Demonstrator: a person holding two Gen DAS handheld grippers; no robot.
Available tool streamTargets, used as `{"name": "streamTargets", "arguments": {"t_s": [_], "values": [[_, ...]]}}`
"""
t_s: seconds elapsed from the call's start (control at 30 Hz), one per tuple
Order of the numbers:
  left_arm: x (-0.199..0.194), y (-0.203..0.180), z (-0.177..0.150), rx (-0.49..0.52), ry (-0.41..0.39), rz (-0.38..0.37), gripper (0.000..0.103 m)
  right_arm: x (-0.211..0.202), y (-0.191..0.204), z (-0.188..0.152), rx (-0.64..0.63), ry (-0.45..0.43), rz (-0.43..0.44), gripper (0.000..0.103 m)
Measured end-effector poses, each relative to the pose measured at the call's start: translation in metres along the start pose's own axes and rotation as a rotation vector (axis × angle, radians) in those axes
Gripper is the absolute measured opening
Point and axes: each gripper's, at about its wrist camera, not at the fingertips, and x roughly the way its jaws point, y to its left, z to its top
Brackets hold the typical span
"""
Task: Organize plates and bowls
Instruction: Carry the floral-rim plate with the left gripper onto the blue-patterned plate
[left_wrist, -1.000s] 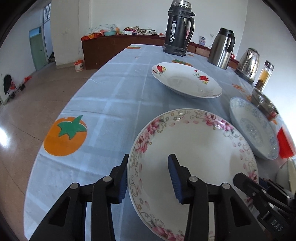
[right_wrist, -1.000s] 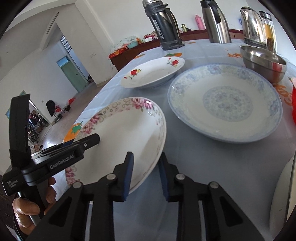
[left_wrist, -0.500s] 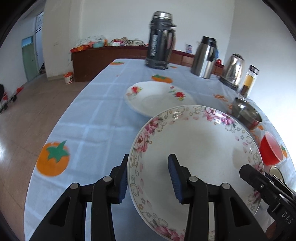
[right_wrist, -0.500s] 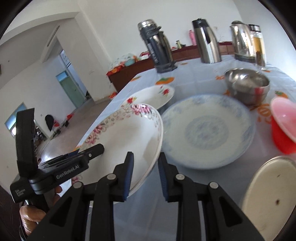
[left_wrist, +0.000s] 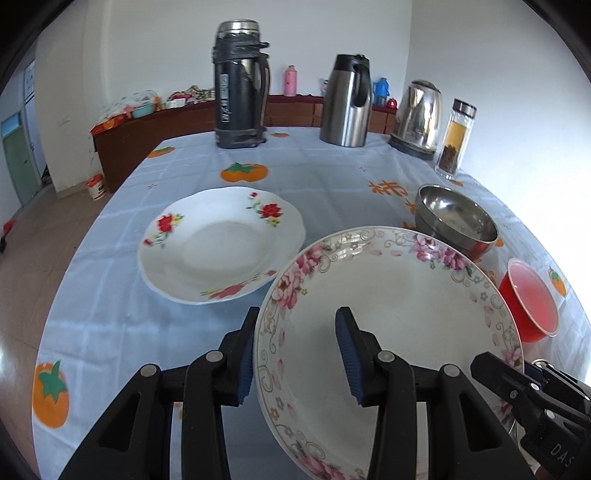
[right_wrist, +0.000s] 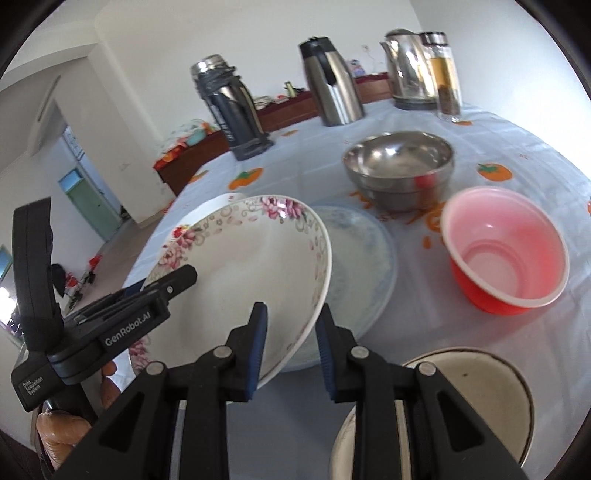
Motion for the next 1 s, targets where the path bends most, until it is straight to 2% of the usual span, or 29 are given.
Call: {"name": "streamTargets", "arguments": {"t_s": [0.37,0.7,1.0], "values": [[0.033,-0.019,0.010,0.042,0.043,-0.019,0.043,0.006,-0.015,0.008,0.018,0.024,-0.077,0.027],[0.048,-0.018,0.012,0.022,0.079,-0.035,0.043,0.014,-0.014,0.019,0.005,0.071,-0.123,0.028],[0.053,-0.021,0.011,0.033,0.101,-0.037,0.043,0.025,-0.015,0.037,-0.031,0.161,-0.148,0.031]]}}
